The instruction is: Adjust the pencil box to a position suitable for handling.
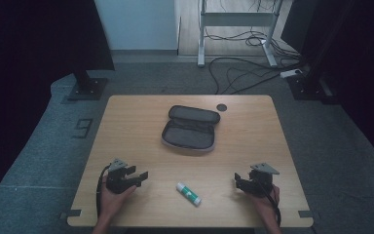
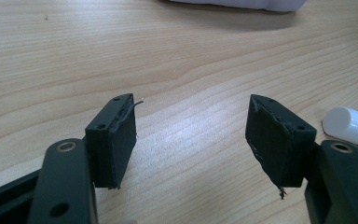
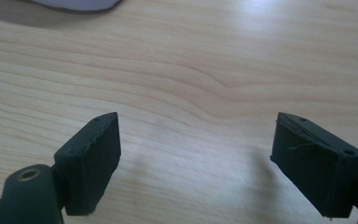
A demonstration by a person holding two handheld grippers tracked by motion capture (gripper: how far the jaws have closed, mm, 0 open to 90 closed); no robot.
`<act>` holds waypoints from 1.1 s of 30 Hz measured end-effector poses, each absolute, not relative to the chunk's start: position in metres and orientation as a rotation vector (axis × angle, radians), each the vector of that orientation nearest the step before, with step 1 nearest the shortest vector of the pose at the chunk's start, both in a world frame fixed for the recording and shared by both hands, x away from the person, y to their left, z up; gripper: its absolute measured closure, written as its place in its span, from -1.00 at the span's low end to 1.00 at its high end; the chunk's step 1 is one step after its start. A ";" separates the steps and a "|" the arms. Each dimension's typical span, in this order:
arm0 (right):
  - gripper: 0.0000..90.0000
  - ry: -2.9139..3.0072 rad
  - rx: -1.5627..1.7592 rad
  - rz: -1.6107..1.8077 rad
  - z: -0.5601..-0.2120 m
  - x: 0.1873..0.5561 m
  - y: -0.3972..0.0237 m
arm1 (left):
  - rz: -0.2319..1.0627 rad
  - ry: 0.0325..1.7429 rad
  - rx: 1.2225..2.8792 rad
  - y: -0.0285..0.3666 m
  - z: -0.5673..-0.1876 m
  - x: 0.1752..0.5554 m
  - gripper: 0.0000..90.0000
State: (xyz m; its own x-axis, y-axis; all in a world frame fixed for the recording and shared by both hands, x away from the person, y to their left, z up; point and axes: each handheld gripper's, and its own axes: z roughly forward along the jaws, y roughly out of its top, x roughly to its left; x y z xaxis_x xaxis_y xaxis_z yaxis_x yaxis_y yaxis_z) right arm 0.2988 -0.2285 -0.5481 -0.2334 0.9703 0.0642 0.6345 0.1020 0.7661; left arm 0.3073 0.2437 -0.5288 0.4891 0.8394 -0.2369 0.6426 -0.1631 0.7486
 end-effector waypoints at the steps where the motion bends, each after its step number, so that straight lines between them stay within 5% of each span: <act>1: -0.67 1.928 1.551 0.959 -0.547 0.300 -0.226 | 0.295 1.231 1.888 0.244 -0.528 0.308 -0.25; 33: -0.51 1.996 1.424 1.192 -0.492 0.334 -0.180 | 0.322 1.159 1.897 0.215 -0.494 0.353 -0.23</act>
State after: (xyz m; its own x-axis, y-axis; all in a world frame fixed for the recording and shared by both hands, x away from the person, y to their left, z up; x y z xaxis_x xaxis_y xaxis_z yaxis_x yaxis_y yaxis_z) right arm 0.3342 -0.1801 -0.4923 -0.3923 0.9089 0.1418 0.5557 0.1113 0.8239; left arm 0.3526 0.2147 -0.4942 0.5338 0.8201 -0.2060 0.5964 -0.1924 0.7793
